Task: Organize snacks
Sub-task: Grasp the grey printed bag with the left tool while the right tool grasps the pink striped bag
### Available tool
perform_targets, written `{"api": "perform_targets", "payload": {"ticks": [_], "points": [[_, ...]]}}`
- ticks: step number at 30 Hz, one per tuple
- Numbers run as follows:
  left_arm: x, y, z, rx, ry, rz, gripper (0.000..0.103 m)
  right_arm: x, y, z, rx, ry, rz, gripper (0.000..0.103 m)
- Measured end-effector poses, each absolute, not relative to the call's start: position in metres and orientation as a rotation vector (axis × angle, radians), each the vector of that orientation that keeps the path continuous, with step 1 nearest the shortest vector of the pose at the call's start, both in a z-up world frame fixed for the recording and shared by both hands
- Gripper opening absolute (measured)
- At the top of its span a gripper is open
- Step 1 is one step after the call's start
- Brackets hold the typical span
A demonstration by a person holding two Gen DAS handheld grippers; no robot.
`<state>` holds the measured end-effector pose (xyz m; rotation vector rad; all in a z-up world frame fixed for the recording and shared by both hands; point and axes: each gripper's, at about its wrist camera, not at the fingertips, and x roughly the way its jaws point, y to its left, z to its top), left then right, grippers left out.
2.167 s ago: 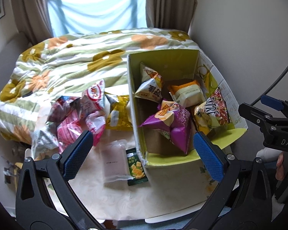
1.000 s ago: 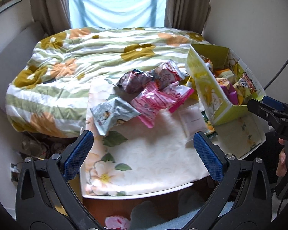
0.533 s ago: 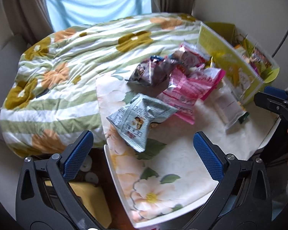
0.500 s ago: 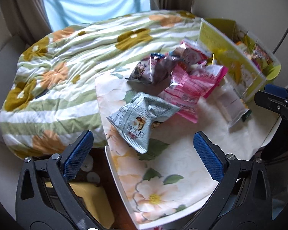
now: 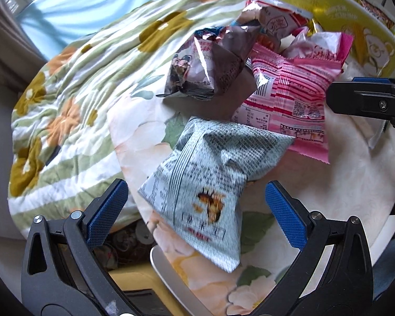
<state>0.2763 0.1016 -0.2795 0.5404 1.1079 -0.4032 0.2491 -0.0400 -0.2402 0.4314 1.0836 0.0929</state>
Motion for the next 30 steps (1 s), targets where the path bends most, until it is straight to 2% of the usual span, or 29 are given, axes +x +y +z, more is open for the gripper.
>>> {"api": "perform_targets", "payload": {"ticks": [8, 9, 13, 16, 22, 30], "points": [[0.289, 0.086, -0.309, 0.603, 1.145, -0.466, 0.103, 0.272, -0.035, -0.261, 0.467, 1.12, 0.134, 0.102], [0.291, 0.087, -0.31, 0.593, 1.153, -0.469, 0.101, 0.274, -0.035, -0.262, 0.466, 1.121, 0.138, 0.102], [0.297, 0.093, -0.315, 0.555, 1.199, -0.48, 0.08, 0.281, -0.031, -0.267, 0.475, 1.13, 0.153, 0.102], [0.298, 0.098, -0.317, 0.507, 1.218, -0.508, 0.071, 0.287, -0.028, -0.269, 0.476, 1.131, 0.164, 0.101], [0.295, 0.105, -0.316, 0.466, 1.226, -0.506, 0.064, 0.295, -0.024, -0.271, 0.459, 1.14, 0.193, 0.096], [0.281, 0.12, -0.314, 0.391, 1.253, -0.485, 0.061, 0.302, -0.019, -0.275, 0.438, 1.151, 0.202, 0.093]]}}
